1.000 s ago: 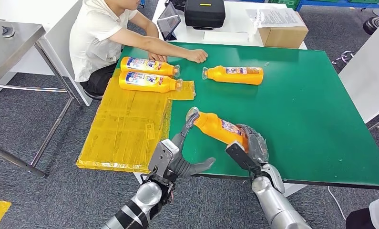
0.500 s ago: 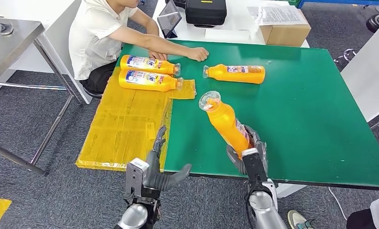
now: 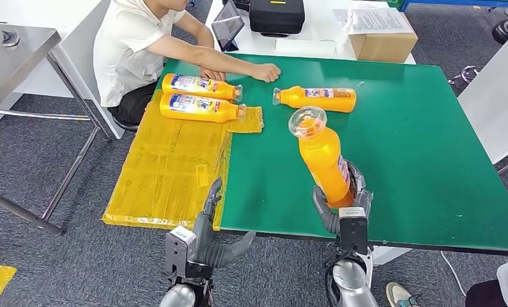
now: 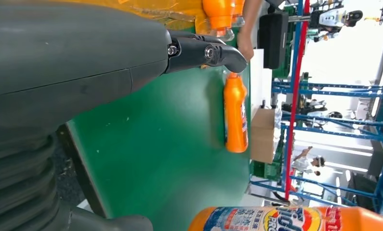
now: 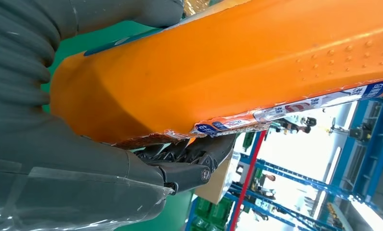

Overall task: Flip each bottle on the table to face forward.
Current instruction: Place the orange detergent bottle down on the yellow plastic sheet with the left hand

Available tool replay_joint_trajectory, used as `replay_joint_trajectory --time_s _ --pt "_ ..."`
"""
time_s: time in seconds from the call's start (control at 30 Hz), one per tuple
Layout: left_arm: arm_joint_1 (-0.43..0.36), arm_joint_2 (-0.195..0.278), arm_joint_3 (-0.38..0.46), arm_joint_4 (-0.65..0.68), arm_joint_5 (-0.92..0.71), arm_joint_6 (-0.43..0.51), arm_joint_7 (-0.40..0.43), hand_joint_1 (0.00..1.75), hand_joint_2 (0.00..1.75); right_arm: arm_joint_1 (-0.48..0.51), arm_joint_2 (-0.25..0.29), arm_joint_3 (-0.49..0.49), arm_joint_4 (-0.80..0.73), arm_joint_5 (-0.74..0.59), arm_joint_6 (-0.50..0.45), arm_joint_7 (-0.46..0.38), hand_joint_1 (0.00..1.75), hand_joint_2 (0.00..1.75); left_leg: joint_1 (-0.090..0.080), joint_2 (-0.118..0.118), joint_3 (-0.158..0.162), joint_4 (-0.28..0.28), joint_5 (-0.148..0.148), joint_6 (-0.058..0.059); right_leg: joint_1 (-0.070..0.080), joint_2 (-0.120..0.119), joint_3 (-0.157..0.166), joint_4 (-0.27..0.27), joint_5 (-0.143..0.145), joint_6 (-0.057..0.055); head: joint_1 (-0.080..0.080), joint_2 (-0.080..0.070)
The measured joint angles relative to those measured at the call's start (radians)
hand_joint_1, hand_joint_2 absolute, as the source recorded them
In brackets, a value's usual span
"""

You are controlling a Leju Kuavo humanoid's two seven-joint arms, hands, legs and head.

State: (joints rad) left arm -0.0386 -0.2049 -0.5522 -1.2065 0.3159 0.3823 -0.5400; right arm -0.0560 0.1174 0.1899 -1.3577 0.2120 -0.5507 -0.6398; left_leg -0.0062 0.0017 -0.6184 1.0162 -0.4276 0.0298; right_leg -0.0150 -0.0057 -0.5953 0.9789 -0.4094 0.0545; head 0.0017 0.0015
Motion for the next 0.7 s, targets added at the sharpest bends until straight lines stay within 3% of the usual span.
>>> replay_joint_trajectory --time_s 0.1,0.2,0.43,0.7 --pt "0.0 0.0 0.0 -0.003 0.038 -0.032 0.016 0.0 1.75 0.0 -0.001 0.011 -0.004 0.027 0.001 0.005 1.75 1.75 0.0 0.0 0.0 0.0 0.0 0.0 0.0 0.0 0.0 0.0 0.0 0.0 0.0 0.0" --pt "-0.001 0.0 0.001 -0.004 0.118 -0.125 0.063 0.0 1.75 -0.008 -0.007 0.046 0.009 0.08 0.049 0.022 1.75 1.75 0.0 0.0 0.0 0.0 0.0 0.0 0.0 0.0 0.0 0.0 0.0 0.0 0.0 0.0" --pt "-0.023 0.0 0.001 -0.003 0.277 -0.328 0.131 0.0 1.75 -0.058 -0.008 0.207 0.114 0.158 0.125 -0.003 1.75 1.75 0.001 0.0 0.0 0.0 0.0 0.0 0.001 0.0 0.0 0.0 0.0 0.0 0.0 0.0" --pt "-0.063 -0.002 0.003 0.01 0.333 -0.34 0.15 0.0 1.75 -0.086 -0.002 0.333 0.203 0.142 0.126 -0.052 1.75 1.75 0.0 0.0 0.0 0.0 0.0 -0.001 0.0 0.0 0.0 0.0 0.0 0.0 0.0 0.0"
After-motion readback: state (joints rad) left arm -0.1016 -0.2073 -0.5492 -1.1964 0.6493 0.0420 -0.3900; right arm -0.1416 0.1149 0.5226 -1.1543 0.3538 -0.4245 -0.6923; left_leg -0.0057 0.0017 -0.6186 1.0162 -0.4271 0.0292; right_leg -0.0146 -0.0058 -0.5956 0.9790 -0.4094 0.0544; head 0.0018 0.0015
